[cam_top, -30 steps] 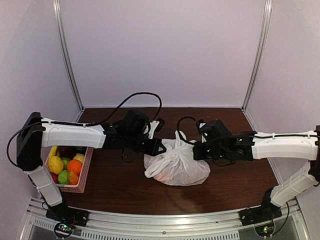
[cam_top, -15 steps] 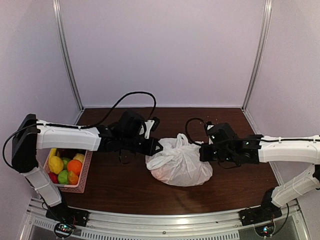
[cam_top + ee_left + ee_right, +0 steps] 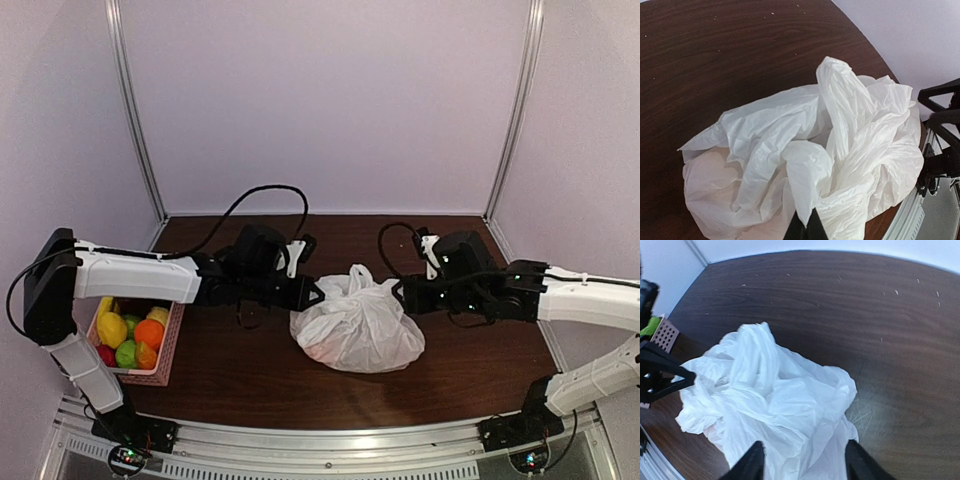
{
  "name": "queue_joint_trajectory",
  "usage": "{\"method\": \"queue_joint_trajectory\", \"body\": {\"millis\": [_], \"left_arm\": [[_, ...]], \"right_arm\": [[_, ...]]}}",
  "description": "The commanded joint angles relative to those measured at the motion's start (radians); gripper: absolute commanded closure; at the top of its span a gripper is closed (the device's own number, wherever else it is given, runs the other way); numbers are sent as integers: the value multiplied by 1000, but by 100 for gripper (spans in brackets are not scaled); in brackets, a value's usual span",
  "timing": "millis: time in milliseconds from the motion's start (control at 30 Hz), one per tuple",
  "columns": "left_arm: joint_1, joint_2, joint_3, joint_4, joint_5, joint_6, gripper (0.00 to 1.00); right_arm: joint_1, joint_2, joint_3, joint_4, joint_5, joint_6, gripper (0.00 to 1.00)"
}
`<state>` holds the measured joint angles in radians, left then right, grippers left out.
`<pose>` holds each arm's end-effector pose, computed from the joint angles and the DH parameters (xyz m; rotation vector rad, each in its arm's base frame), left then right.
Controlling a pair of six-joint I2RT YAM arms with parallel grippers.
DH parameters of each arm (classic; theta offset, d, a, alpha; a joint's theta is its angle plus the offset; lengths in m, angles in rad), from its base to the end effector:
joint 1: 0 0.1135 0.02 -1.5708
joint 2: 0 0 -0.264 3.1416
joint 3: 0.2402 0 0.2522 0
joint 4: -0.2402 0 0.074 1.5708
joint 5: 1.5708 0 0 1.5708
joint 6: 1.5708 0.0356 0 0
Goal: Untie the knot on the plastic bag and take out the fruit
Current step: Untie the bag handles from the takeout bag.
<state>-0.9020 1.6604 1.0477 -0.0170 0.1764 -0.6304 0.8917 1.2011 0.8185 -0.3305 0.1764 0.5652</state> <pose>0.2224 -0.2915 0.2204 0.4304 2.3549 -0.9959 0.1661 0.1958 0.2525 -0.2860 2.3170 0.5561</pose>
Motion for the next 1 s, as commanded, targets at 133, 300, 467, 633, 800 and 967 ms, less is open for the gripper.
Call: {"method": "queue_joint_trajectory", "body": {"millis": [133, 300, 467, 633, 800, 967], "left_arm": [[9, -25, 5, 37, 43, 14, 100], [9, -29, 6, 32, 46, 15, 100], [9, -37, 9, 22, 45, 25, 100], [9, -37, 16, -15, 53, 35, 100], [9, -37, 29, -29, 49, 38, 100], [9, -36, 35, -34, 47, 36, 100]], "right_arm": [[-5, 14, 224, -131, -195, -267, 26], [-7, 164, 366, -229, -241, -353, 31], [-20, 277, 458, -269, -337, -422, 38], [-50, 380, 514, -296, -392, -453, 44], [-70, 454, 570, -326, -412, -489, 47], [-82, 504, 601, -364, -456, -530, 49]]}}
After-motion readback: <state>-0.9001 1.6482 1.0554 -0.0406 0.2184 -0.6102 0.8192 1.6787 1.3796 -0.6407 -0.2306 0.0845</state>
